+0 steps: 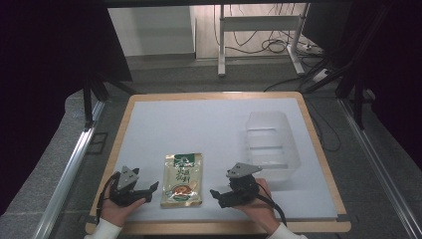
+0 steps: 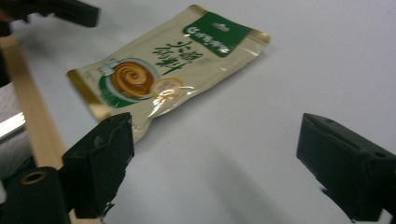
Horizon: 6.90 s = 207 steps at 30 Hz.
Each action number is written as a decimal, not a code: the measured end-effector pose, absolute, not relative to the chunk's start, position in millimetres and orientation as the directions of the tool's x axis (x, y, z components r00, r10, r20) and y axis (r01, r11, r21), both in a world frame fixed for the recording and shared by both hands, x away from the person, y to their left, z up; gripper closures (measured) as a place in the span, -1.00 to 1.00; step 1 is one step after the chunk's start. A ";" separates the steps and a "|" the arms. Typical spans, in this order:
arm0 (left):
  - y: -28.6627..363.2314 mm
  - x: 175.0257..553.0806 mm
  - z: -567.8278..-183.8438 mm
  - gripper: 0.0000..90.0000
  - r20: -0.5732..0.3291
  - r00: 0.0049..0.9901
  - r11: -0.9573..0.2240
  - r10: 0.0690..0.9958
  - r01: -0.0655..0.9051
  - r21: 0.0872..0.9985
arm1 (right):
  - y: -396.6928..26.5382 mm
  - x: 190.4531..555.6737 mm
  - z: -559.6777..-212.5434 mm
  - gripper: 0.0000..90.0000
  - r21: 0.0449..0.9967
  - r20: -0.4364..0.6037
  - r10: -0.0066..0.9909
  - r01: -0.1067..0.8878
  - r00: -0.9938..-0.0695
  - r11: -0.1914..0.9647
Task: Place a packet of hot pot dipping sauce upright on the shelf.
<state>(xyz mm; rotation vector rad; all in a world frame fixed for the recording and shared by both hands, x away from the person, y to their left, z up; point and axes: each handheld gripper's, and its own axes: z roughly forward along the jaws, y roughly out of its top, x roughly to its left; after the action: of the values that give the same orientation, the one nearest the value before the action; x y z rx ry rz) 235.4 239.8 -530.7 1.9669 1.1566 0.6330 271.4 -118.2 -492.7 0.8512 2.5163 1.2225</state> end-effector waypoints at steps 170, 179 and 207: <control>241.7 225.8 -534.2 -0.66 -0.013 0.516 -0.313 0.857 0.539 0.782 | -14.8 386.7 -482.3 0.98 0.507 0.037 0.351 0.320 -0.936 0.800; 242.5 225.9 -534.1 -0.66 -0.013 0.512 -0.310 0.859 0.539 0.783 | -21.1 372.2 -448.0 0.99 0.553 0.024 0.318 0.278 -0.948 0.785; 241.7 226.2 -535.4 -0.67 -0.009 0.508 -0.310 0.861 0.540 0.782 | -34.4 341.3 -381.3 0.99 0.646 -0.010 0.223 0.163 -0.975 0.746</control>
<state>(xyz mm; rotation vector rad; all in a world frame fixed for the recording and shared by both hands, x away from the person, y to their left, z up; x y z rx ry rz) 226.2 241.7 -535.4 1.9959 1.1452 0.5406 341.3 -34.4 -381.3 0.3162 2.8539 1.0430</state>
